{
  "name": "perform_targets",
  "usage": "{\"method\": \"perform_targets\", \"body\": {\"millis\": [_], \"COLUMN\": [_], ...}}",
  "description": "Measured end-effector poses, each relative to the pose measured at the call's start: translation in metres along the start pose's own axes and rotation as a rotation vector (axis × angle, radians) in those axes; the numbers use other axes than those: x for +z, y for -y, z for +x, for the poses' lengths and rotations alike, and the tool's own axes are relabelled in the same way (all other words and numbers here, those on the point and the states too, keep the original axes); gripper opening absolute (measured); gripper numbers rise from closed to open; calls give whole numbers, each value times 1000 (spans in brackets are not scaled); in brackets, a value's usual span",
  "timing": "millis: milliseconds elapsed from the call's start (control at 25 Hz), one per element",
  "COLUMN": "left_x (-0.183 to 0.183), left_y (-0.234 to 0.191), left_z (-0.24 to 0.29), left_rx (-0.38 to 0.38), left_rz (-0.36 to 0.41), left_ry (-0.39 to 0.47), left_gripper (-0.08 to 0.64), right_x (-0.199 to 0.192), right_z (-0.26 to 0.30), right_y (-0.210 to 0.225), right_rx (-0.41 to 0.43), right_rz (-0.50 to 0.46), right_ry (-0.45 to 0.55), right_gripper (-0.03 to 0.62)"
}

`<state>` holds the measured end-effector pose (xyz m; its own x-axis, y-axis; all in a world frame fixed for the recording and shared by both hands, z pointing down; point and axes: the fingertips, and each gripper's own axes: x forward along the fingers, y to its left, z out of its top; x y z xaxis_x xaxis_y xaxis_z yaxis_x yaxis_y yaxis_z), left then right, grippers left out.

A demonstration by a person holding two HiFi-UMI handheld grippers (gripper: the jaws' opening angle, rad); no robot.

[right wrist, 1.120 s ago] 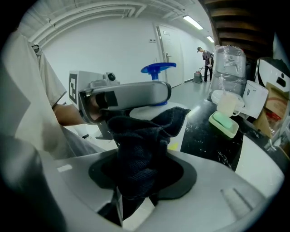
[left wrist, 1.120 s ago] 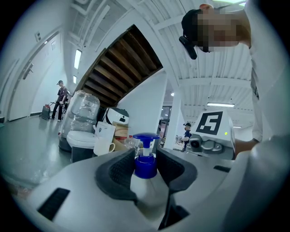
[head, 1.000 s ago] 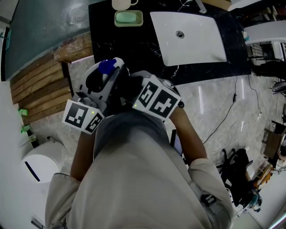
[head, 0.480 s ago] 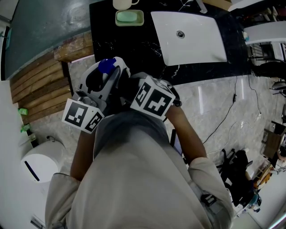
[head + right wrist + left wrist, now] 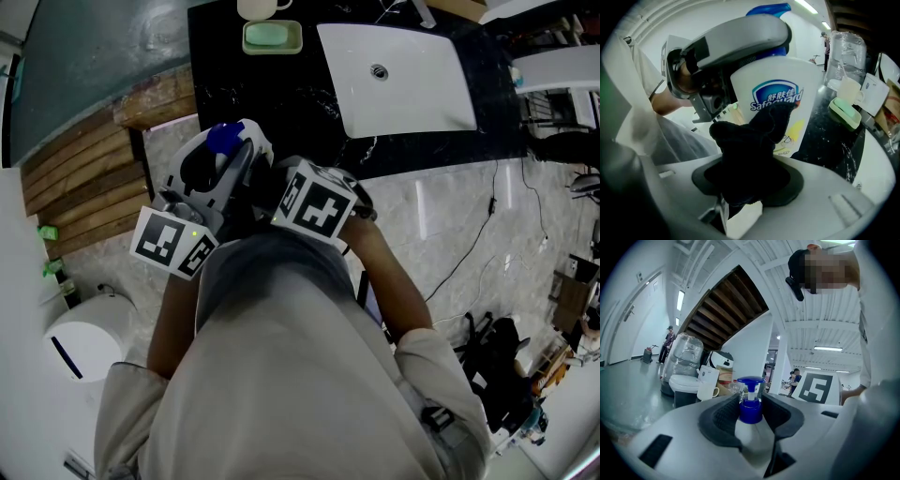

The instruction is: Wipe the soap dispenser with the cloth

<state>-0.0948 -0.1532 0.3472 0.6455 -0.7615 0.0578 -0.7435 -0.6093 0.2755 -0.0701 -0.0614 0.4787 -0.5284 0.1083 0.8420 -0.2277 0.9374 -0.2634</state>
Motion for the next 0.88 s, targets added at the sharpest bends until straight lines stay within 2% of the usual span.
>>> {"method": "perform_targets", "body": {"millis": [720,880], "left_x": [0,0], "left_y": [-1,-1], "left_z": [3,1], "left_rx": [2,4], "left_rz": [10,9], "left_ry": [-7,-7], "left_gripper": [144,144], "right_x": [-21,-19], "right_z": [18,18], "right_y": [-3,0], "right_rx": [83,101], "right_rz": [31,47], "right_ry": [-90,-66], "right_gripper": [179,179]}}
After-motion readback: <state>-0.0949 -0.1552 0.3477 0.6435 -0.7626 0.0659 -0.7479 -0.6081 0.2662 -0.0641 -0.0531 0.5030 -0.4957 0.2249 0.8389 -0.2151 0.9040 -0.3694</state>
